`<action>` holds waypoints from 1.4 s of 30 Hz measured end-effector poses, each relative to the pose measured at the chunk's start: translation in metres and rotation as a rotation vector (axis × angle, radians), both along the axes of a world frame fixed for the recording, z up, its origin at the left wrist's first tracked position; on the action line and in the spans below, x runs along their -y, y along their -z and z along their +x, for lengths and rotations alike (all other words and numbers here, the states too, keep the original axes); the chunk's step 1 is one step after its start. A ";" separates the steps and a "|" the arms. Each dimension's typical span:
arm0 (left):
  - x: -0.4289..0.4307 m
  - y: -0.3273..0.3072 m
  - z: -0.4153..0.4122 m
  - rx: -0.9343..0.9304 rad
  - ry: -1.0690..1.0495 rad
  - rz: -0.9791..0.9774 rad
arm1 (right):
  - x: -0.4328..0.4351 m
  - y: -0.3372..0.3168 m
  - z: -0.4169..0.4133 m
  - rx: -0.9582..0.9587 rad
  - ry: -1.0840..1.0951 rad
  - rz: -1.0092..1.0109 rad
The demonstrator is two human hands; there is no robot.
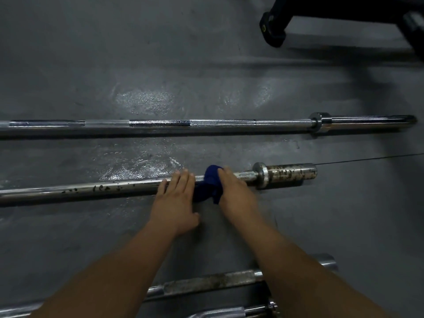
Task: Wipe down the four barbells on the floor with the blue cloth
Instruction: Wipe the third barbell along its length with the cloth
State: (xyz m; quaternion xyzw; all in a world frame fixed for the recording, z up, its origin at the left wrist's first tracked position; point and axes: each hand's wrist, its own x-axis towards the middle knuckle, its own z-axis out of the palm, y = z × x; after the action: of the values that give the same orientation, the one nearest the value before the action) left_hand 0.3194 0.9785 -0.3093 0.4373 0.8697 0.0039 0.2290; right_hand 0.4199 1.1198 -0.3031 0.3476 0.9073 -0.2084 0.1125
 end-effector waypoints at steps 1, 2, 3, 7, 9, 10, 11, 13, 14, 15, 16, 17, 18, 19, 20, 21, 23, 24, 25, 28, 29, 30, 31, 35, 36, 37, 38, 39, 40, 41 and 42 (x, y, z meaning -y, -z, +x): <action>0.000 -0.001 0.000 0.004 0.001 0.001 | 0.003 -0.001 -0.002 0.014 -0.035 -0.018; 0.001 -0.003 0.000 0.007 0.002 0.003 | 0.007 -0.001 -0.003 0.031 -0.034 -0.027; 0.002 -0.005 0.000 0.008 0.001 0.008 | 0.010 -0.001 -0.001 0.044 -0.019 -0.017; 0.013 -0.012 0.015 -0.011 0.017 0.006 | 0.026 -0.003 0.017 0.089 -0.042 0.037; 0.022 -0.014 0.026 -0.012 0.026 -0.005 | 0.031 -0.005 0.028 0.089 -0.057 0.062; 0.026 -0.014 0.031 -0.013 0.030 -0.004 | 0.035 -0.006 0.034 0.091 -0.057 0.066; 0.032 -0.014 0.035 -0.018 0.040 -0.002 | 0.040 -0.007 0.040 0.099 -0.051 0.059; 0.043 -0.013 0.045 -0.024 0.059 0.003 | 0.051 -0.010 0.052 0.113 -0.046 0.039; 0.048 -0.014 0.050 -0.022 0.063 0.012 | 0.055 -0.010 0.058 0.113 -0.049 0.036; 0.053 -0.014 0.055 -0.021 0.065 0.033 | 0.059 -0.011 0.063 0.109 -0.053 0.037; 0.057 -0.015 0.060 -0.022 0.068 0.064 | 0.061 -0.014 0.068 0.104 -0.054 0.036; 0.060 -0.016 0.064 -0.022 0.062 0.093 | 0.062 -0.017 0.071 0.099 -0.049 0.033; 0.063 -0.014 0.067 -0.027 0.041 0.126 | 0.064 -0.021 0.074 0.090 -0.039 0.021; 0.066 -0.011 0.067 -0.045 0.010 0.156 | 0.065 -0.025 0.076 0.079 -0.028 0.007; 0.071 -0.010 0.065 -0.045 -0.017 0.149 | 0.066 -0.029 0.077 0.064 -0.025 0.008; 0.077 -0.009 0.060 -0.045 -0.039 0.122 | 0.065 -0.031 0.078 0.063 -0.029 0.008; 0.089 -0.006 0.048 -0.053 -0.056 0.010 | 0.063 -0.028 0.081 0.105 -0.051 0.007; 0.093 -0.006 0.044 -0.060 -0.042 -0.044 | 0.063 -0.026 0.082 0.149 -0.086 0.002; 0.097 -0.006 0.042 -0.056 -0.030 -0.070 | 0.064 -0.023 0.084 0.198 -0.127 -0.003; 0.101 -0.010 0.051 -0.034 -0.048 -0.067 | 0.070 -0.020 0.089 0.277 -0.170 -0.003; 0.103 -0.010 0.056 -0.041 -0.059 -0.055 | 0.072 -0.023 0.091 0.295 -0.156 0.001; 0.106 -0.009 0.061 -0.049 -0.066 -0.045 | 0.074 -0.026 0.094 0.300 -0.132 -0.010; 0.109 -0.010 0.065 -0.053 -0.070 -0.040 | 0.076 -0.033 0.096 0.292 -0.128 -0.026; 0.117 -0.014 0.078 -0.060 -0.056 -0.076 | 0.077 -0.073 0.095 0.143 0.151 -0.116; 0.118 -0.015 0.081 -0.067 -0.044 -0.093 | 0.074 -0.082 0.092 0.093 0.281 -0.220; 0.118 -0.017 0.084 -0.070 -0.037 -0.108 | 0.070 -0.093 0.093 -0.013 0.432 -0.317; 0.119 -0.019 0.086 -0.070 -0.035 -0.122 | 0.063 -0.102 0.095 -0.123 0.591 -0.412; 0.120 -0.022 0.088 -0.066 -0.038 -0.129 | 0.056 -0.111 0.099 -0.302 0.739 -0.514; 0.121 -0.024 0.090 -0.058 -0.044 -0.129 | 0.047 -0.116 0.105 -0.432 0.821 -0.567; 0.122 -0.026 0.091 -0.050 -0.050 -0.129 | 0.040 -0.122 0.112 -0.545 0.907 -0.594; 0.123 -0.028 0.092 -0.042 -0.052 -0.135 | 0.035 -0.121 0.120 -0.590 0.931 -0.604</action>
State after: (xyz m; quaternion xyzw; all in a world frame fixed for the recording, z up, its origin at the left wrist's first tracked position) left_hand 0.4114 0.8552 -0.2816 0.3980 0.8836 -0.0581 0.2397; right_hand 0.5396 1.0852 -0.1822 0.5869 0.5548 -0.5698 -0.1520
